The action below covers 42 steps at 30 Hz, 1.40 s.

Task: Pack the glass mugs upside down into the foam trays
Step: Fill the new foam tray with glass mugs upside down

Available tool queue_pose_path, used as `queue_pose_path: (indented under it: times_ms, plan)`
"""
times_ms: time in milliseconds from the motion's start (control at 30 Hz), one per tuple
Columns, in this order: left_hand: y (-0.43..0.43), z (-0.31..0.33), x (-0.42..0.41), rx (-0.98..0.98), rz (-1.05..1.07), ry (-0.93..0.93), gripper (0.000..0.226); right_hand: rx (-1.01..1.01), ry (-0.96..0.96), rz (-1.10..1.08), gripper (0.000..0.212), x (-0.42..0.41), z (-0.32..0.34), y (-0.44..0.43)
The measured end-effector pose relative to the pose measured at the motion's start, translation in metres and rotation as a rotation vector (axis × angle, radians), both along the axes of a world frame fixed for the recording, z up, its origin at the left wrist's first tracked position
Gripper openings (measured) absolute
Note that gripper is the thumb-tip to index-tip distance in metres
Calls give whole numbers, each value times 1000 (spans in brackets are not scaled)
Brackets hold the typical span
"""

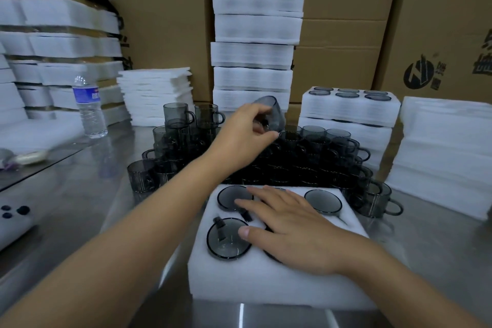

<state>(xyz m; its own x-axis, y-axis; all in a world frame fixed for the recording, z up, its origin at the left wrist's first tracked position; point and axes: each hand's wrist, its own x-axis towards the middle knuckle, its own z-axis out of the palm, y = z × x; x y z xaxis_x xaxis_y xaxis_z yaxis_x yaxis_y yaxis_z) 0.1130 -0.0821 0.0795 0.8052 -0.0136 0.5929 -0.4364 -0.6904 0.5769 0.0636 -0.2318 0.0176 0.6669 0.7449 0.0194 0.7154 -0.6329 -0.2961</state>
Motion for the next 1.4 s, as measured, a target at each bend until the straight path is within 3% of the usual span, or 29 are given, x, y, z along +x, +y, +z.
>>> queue_pose_path:
  times_ms: [133,333,400,467,633,700,900,1233,1400]
  plan:
    - [-10,-37,-18,-238,-45,6,41,44,-85,15,52,1,-1,1]
    - [1,-52,-13,-384,57,-18,38,141,-50,-10,54,2,1,1]
    - [2,-53,-12,-354,55,-6,37,313,116,-75,39,3,6,1]
    - [0,-55,-14,-307,20,-2,34,608,347,-175,18,3,12,-1]
    - [1,-57,-15,-268,-36,13,36,992,568,-330,16,15,30,-19]
    - [2,-57,-15,-243,-17,22,38,1109,571,-395,15,21,33,-26]
    - [0,-55,-19,-142,-62,20,37,1268,480,-502,16,40,20,-32]
    - [-9,-50,-40,353,-212,-118,48,1285,474,-462,33,47,13,-31]
    - [-10,-49,-40,371,-219,-122,47,1290,473,-470,28,48,12,-32]
